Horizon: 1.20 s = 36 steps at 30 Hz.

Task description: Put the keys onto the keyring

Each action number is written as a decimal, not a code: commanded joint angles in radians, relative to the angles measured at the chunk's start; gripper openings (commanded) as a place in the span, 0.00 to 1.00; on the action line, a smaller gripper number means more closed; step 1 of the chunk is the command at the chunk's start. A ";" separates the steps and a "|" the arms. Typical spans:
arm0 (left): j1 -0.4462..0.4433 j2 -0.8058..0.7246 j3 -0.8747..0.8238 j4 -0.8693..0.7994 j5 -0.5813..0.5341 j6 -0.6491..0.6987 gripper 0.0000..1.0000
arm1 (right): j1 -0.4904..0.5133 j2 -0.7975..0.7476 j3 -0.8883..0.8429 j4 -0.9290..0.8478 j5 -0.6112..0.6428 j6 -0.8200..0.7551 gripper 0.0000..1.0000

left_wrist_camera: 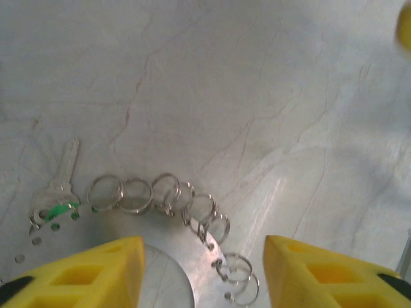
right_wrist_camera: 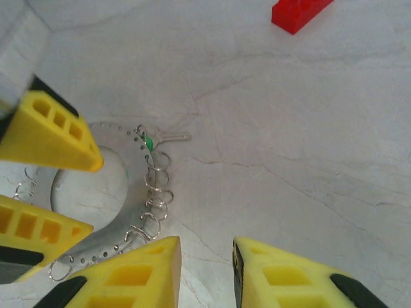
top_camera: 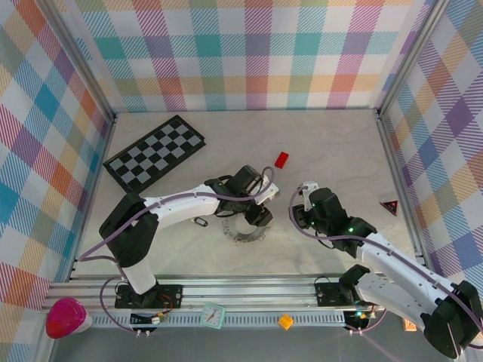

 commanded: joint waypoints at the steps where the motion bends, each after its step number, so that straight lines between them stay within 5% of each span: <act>1: 0.014 -0.085 -0.053 0.137 0.021 -0.063 0.55 | -0.008 0.025 0.038 -0.028 -0.037 0.031 0.30; 5: 0.053 -0.192 -0.164 0.322 -0.061 -0.191 0.56 | -0.010 0.084 0.061 -0.033 -0.105 0.051 0.35; 12: 0.108 -0.324 -0.350 0.560 -0.377 -0.438 0.53 | 0.010 0.291 0.174 -0.120 -0.337 0.106 0.38; 18: 0.139 -0.415 -0.455 0.591 -0.590 -0.573 0.51 | 0.160 0.401 0.257 -0.219 -0.299 0.101 0.39; 24: 0.143 -0.482 -0.545 0.633 -0.708 -0.671 0.61 | 0.202 0.486 0.299 -0.223 -0.265 0.180 0.37; 36: 0.145 -0.512 -0.640 0.650 -0.741 -0.781 0.64 | 0.252 0.721 0.509 -0.393 -0.161 0.130 0.32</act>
